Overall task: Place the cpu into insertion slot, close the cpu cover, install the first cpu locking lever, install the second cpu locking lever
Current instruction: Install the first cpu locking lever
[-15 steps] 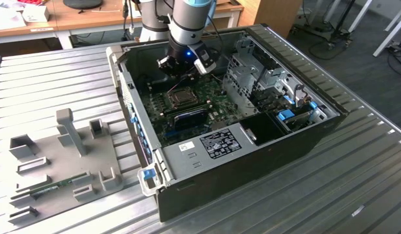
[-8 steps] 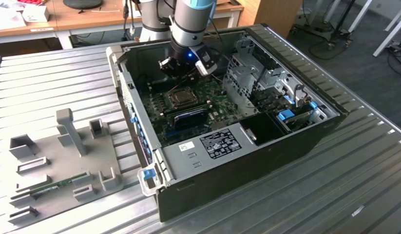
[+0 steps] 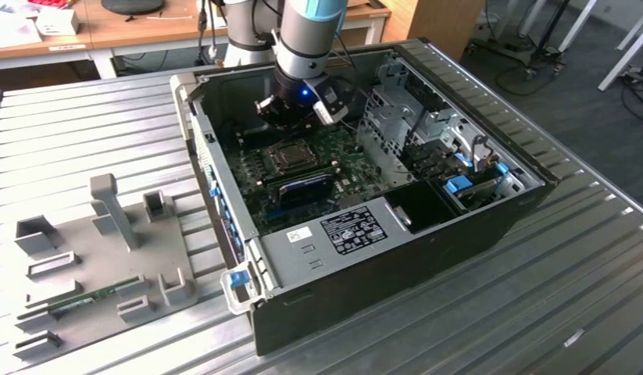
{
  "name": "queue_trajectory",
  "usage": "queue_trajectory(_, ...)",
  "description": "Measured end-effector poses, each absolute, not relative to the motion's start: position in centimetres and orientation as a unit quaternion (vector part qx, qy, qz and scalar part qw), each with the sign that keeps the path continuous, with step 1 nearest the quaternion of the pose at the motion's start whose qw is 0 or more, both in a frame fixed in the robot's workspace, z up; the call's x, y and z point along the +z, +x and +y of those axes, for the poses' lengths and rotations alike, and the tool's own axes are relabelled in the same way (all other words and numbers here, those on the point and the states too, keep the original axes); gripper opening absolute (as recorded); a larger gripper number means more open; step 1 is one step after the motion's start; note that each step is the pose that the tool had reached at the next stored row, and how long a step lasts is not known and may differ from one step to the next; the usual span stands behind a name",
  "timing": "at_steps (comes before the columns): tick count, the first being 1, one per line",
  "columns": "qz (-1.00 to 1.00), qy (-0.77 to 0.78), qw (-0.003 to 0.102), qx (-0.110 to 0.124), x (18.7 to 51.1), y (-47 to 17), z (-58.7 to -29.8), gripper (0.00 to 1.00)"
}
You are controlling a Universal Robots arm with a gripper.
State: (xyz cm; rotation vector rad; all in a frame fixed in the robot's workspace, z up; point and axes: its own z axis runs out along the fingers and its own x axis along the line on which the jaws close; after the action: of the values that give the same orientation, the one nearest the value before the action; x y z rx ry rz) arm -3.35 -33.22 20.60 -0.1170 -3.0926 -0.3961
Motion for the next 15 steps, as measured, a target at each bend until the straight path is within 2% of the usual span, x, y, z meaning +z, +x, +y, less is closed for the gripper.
queue_trajectory(15, -0.991, -0.037, 0.011, -0.127, 20.39, -2.94, -33.21, 0.1)
